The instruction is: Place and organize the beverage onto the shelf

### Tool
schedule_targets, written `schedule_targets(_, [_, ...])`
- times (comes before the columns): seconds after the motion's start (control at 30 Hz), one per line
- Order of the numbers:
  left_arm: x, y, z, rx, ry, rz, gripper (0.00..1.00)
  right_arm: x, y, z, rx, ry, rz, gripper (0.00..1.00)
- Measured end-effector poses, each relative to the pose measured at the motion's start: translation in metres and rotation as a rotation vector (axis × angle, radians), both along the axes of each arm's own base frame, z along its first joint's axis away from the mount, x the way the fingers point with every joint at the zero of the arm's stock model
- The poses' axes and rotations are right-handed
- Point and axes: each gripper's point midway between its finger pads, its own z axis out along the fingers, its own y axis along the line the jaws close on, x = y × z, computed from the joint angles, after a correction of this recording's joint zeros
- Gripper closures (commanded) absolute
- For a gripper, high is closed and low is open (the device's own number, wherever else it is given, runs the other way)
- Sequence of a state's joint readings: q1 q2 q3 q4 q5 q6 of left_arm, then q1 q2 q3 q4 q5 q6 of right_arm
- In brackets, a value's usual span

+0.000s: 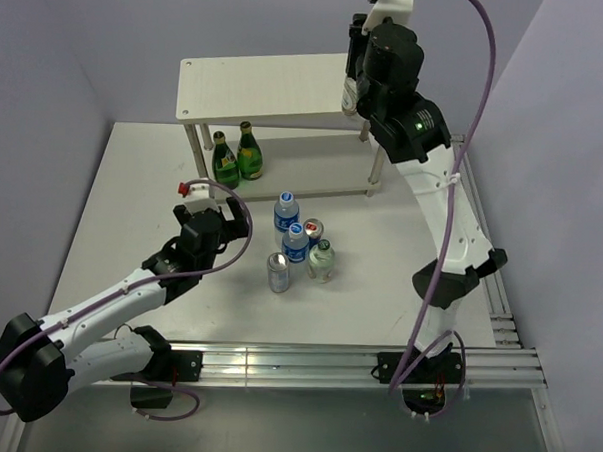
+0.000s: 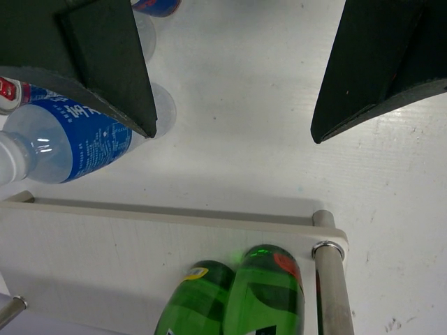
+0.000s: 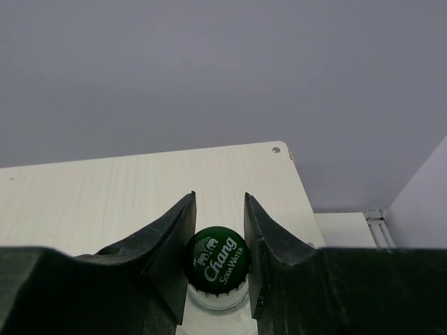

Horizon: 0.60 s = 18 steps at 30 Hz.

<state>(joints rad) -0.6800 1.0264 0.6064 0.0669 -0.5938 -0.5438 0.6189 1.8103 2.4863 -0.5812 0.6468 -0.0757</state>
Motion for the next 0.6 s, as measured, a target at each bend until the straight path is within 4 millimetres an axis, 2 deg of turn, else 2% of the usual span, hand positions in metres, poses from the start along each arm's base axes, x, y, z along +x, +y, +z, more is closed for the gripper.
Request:
schedule_targets(0.17, [-0.003, 0.001, -0.011, 0.007, 0.016, -0.009, 0.01, 0.032, 0.003, -0.013, -0.033, -0.006, -0.009, 1.00])
schedule_targets(0.33, [-0.003, 0.000, -0.014, 0.005, 0.015, -0.012, 0.01, 0.054, -0.002, -0.009, -0.023, -0.050, -0.021, 1.00])
schedule_targets(0.6, [0.000, -0.003, -0.024, 0.020, 0.034, -0.012, 0.01, 0.073, -0.036, 0.005, 0.032, -0.116, -0.059, 1.00])
